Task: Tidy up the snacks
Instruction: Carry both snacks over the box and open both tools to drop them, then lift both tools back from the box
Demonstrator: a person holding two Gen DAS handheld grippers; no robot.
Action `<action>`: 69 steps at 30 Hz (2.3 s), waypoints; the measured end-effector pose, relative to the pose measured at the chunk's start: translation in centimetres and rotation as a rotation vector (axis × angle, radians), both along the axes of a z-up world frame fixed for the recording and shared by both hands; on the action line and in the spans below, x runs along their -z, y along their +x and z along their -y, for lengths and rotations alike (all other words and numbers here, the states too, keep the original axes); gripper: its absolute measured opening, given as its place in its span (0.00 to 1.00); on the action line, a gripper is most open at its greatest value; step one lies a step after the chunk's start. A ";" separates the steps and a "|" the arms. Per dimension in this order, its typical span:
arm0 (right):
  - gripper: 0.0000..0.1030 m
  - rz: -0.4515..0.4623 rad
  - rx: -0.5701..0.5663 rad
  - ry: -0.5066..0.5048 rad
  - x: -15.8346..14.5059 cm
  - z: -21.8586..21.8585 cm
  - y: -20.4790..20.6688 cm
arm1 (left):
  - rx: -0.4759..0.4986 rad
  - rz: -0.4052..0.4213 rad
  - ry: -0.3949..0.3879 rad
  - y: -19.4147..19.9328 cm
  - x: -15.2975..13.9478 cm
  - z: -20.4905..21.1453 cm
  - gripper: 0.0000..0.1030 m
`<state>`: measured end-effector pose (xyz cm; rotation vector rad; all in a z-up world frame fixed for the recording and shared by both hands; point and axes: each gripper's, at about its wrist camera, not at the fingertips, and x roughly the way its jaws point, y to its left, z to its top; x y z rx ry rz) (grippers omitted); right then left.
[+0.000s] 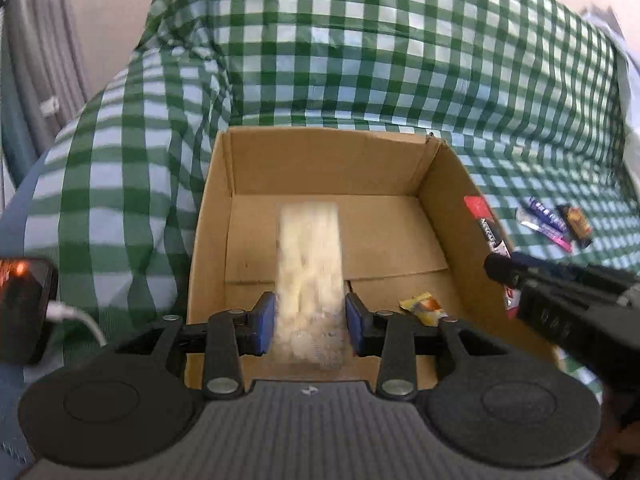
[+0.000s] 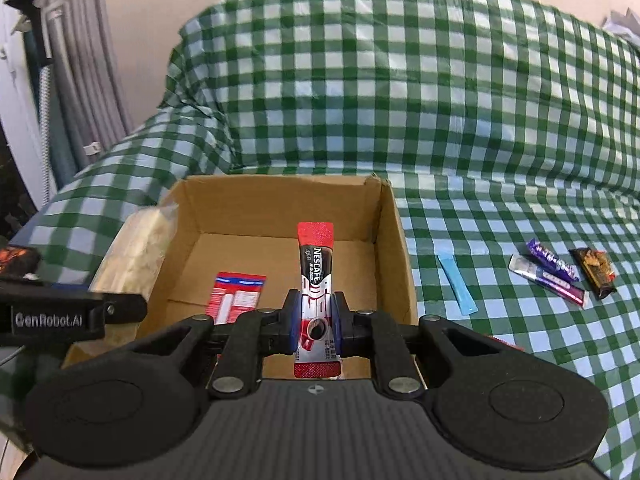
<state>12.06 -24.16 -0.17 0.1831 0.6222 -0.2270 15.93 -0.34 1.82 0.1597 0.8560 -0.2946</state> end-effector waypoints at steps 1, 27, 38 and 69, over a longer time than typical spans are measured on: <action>0.27 -0.001 0.012 0.007 0.1 0.1 0.3 | -0.002 0.019 0.027 0.2 0.0 0.2 0.85; 0.98 0.108 0.000 -0.070 -7.6 -8.5 -17.6 | -0.164 0.024 -0.065 -18.4 -4.7 -6.4 1.00; 0.99 0.238 -0.046 -0.058 -10.0 -11.4 -24.2 | -0.227 0.175 -0.068 -24.5 -9.4 -7.7 1.00; 0.99 0.312 -0.020 -0.043 -10.9 -11.5 -29.5 | -0.177 0.221 -0.023 -29.3 -10.0 -6.5 1.00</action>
